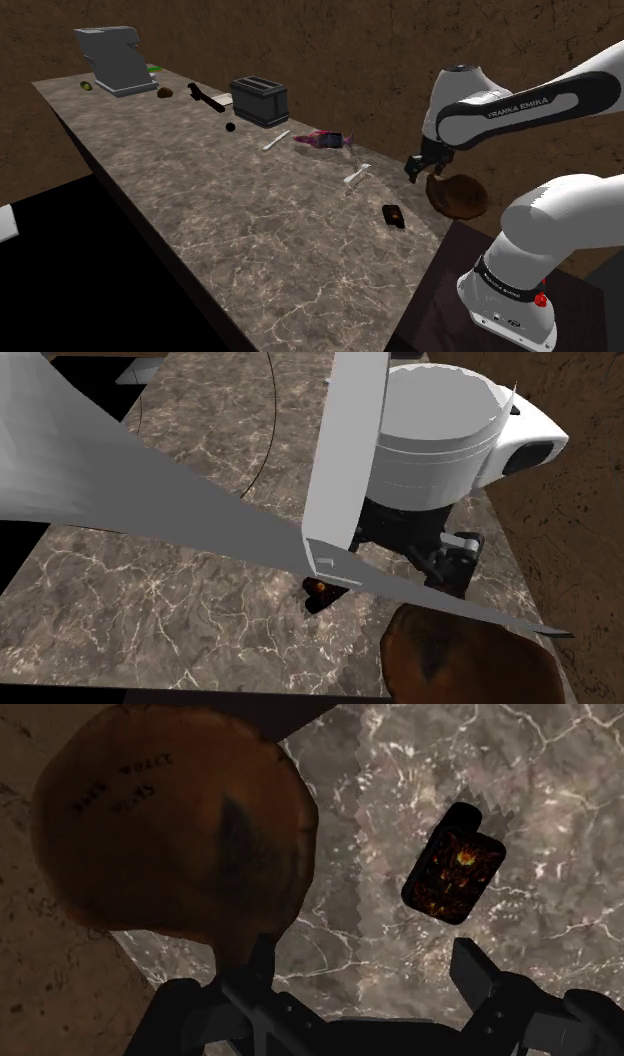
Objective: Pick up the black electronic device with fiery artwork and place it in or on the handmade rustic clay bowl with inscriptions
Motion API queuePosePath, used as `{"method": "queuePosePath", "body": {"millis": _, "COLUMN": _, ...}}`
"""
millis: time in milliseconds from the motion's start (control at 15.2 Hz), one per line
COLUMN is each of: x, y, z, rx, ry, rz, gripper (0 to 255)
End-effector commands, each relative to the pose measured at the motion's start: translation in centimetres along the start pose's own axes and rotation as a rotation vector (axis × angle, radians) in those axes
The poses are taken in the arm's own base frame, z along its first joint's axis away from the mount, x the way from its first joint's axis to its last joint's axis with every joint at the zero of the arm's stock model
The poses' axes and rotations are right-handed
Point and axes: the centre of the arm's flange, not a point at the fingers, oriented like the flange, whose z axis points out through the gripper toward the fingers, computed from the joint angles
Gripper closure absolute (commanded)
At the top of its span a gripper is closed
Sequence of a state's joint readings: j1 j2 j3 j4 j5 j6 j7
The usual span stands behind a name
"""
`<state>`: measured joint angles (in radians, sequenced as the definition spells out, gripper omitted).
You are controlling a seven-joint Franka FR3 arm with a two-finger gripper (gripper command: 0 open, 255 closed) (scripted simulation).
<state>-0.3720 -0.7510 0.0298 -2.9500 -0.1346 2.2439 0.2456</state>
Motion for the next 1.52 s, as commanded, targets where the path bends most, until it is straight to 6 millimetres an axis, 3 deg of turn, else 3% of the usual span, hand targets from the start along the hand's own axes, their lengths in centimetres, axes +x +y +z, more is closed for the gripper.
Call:
{"method": "queuePosePath", "body": {"millis": 0, "x": 0.0, "y": -2.0, "z": 1.9, "rx": -0.021, "ry": -0.023, "rz": 0.115, "gripper": 0}}
{"method": "queuePosePath", "body": {"millis": 132, "x": 0.1, "y": -4.0, "z": 3.7, "rx": -0.041, "ry": -0.046, "rz": 0.209, "gripper": 0}}
{"method": "queuePosePath", "body": {"millis": 594, "x": -0.1, "y": -3.8, "z": 7.4, "rx": -0.041, "ry": -0.046, "rz": 0.209, "gripper": 0}}
{"method": "queuePosePath", "body": {"millis": 1188, "x": -0.1, "y": -3.8, "z": 7.7, "rx": -0.041, "ry": -0.046, "rz": 0.209, "gripper": 0}}
{"method": "queuePosePath", "body": {"millis": 1254, "x": -0.1, "y": -3.8, "z": 7.7, "rx": -0.041, "ry": -0.046, "rz": 0.209, "gripper": 255}}
{"method": "queuePosePath", "body": {"millis": 1452, "x": -0.1, "y": -3.8, "z": 7.7, "rx": -0.041, "ry": -0.046, "rz": 0.209, "gripper": 255}}
